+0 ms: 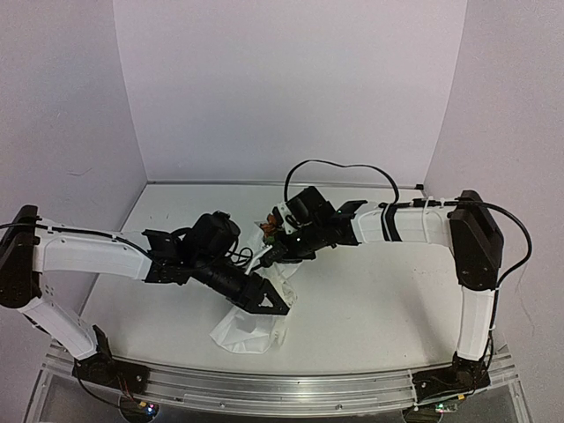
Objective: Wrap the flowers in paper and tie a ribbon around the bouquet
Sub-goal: Place the right side of the half-tied ribbon on the folded bouquet, then cross the ribbon over the folded bouquet.
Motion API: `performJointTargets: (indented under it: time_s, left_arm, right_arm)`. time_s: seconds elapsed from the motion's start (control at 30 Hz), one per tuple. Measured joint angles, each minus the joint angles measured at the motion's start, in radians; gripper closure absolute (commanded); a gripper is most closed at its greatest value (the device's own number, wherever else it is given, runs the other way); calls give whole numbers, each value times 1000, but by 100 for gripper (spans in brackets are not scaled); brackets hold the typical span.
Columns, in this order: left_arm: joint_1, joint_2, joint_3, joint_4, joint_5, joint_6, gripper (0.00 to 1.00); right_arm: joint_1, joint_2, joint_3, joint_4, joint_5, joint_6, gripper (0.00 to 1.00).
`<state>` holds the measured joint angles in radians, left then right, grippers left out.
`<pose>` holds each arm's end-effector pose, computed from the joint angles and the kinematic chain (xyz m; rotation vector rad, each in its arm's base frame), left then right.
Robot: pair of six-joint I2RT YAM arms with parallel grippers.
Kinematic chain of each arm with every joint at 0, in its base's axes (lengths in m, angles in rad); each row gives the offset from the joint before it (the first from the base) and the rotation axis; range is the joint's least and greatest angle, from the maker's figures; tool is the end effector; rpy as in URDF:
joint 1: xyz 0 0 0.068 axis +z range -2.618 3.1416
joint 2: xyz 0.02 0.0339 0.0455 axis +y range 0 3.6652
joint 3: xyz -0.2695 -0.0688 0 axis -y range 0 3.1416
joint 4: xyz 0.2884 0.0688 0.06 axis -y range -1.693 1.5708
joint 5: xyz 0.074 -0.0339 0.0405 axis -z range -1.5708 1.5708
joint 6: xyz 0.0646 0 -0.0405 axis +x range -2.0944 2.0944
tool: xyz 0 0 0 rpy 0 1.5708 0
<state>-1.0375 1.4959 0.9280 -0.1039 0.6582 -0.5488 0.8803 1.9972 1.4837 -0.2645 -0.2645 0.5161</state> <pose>0.1557 -0.3414 0.1998 1.0237 2.3705 -1.4863 0.3113 0.4034 0.1738 -0.5981 2.4682 0.9407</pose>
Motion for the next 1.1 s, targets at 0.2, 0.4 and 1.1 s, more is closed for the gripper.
performJointTargets:
  time_s: [0.2,0.4,1.1]
  left_arm:
    - [10,3,2,-4,-129,14,45]
    - [167,-58,-42,11,-286,-61,42]
    - [265,80,-45,141,-204,-81,42]
  right_arm:
    - [0,0,1,-1,-5,8,100]
    - [2,0,3,-9,-18,21,100]
    - [35,0,66,-21,-43,110,100]
